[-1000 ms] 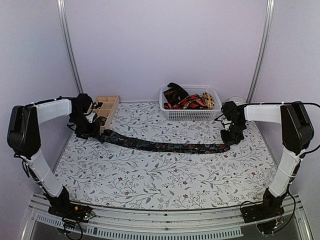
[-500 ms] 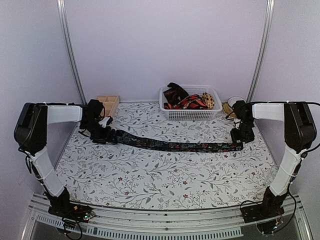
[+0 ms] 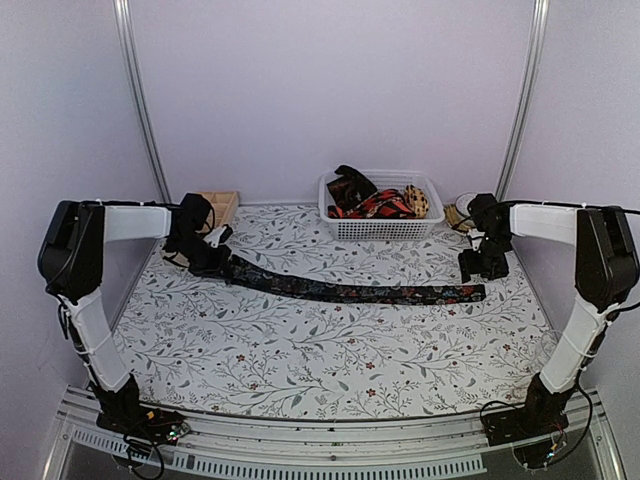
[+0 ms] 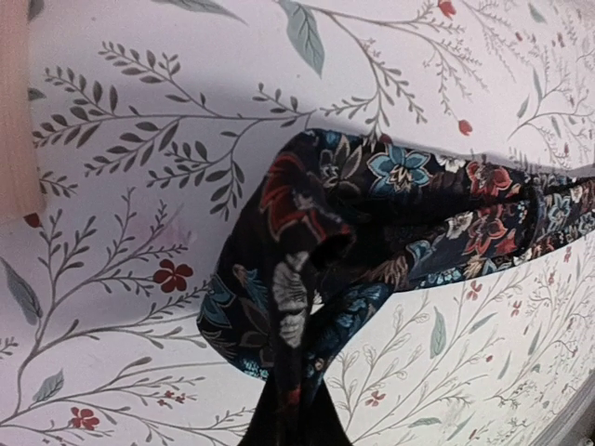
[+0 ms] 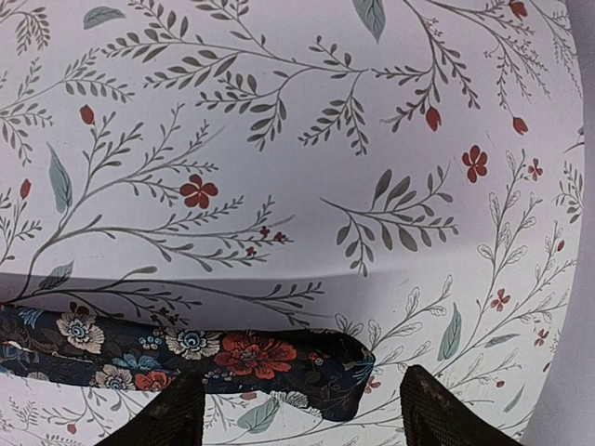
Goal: Roll the ties
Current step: Adjust the tie at the center of the board.
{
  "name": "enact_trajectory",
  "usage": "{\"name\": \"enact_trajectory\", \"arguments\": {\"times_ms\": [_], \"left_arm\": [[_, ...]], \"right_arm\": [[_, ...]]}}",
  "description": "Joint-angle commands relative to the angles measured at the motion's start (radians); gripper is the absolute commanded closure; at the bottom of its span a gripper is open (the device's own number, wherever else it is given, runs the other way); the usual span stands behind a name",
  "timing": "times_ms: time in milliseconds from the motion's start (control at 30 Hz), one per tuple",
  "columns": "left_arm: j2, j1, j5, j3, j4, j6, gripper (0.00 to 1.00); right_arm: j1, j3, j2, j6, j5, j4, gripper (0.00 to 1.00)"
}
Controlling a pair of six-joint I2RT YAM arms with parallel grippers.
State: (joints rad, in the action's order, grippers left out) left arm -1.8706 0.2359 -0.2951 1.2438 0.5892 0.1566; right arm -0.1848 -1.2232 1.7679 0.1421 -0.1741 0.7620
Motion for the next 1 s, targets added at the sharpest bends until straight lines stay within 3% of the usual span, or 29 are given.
{"name": "enact_trajectory", "arguments": {"times_ms": [0,167,333,400,633,767,967], "left_arm": [[0.019,0.007,-0.052,0.023,0.037,-0.008,1.00],[0.183,0.027,-0.177,-0.036,0.071,0.104,1.00],[0.382,0.049,-0.368,-0.097,0.013,0.341,1.00],[0.412,0.042,-0.378,-0.124,0.032,0.355,1.00],[0.275,-0.073,-0.282,-0.119,0.228,0.198,1.00],[0.185,-0.103,-0.097,-0.014,0.368,0.113,0.98],[0.117,-0.195,0.054,0.095,0.479,0.059,0.94]], "right_arm": [[-0.002,-0.016,-0.122,0.008,0.014,0.000,0.25],[-0.009,-0.040,-0.153,0.003,0.032,0.002,0.09],[-0.020,-0.069,-0.203,-0.002,0.045,0.000,0.00],[-0.027,-0.074,-0.220,-0.005,0.055,0.000,0.00],[-0.081,-0.066,-0.226,-0.026,0.000,0.012,0.00],[-0.118,-0.047,-0.190,-0.040,-0.025,0.010,0.00],[-0.149,-0.032,-0.137,-0.033,-0.021,-0.001,0.00]]}}
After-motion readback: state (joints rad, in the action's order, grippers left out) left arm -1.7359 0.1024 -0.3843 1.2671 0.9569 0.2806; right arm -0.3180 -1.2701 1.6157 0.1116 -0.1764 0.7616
